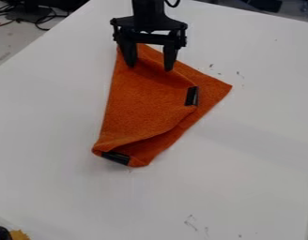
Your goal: Unfold the cloth from right to left
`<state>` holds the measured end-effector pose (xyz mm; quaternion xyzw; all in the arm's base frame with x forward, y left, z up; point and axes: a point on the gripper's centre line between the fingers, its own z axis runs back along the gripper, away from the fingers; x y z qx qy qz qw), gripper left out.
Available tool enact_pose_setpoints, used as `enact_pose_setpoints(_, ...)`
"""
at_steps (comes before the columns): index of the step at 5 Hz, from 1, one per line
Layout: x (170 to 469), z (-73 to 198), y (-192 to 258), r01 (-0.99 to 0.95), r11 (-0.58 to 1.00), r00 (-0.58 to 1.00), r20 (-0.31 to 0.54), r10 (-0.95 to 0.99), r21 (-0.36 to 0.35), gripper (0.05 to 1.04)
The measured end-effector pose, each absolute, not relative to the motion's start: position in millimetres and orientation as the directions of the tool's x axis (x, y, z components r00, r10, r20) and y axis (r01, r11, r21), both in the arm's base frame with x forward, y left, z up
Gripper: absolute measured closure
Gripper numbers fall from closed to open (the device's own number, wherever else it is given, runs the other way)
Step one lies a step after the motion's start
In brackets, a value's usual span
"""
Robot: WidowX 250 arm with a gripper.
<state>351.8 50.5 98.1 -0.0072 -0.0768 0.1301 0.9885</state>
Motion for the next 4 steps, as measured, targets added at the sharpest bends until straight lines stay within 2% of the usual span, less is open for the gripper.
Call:
enact_pose_setpoints(2, 359, 74, 38, -0.240, 0.970, 0.967, 0.082, 0.242, -0.035, 0.083)
enact_pose_setpoints(3, 387, 61, 21, -0.194, 0.981, 0.978, 0.078, 0.196, -0.030, 0.083)
enact_pose_setpoints(4, 409, 43, 4, -0.163, 0.985, 0.980, 0.102, 0.168, -0.060, 0.083)
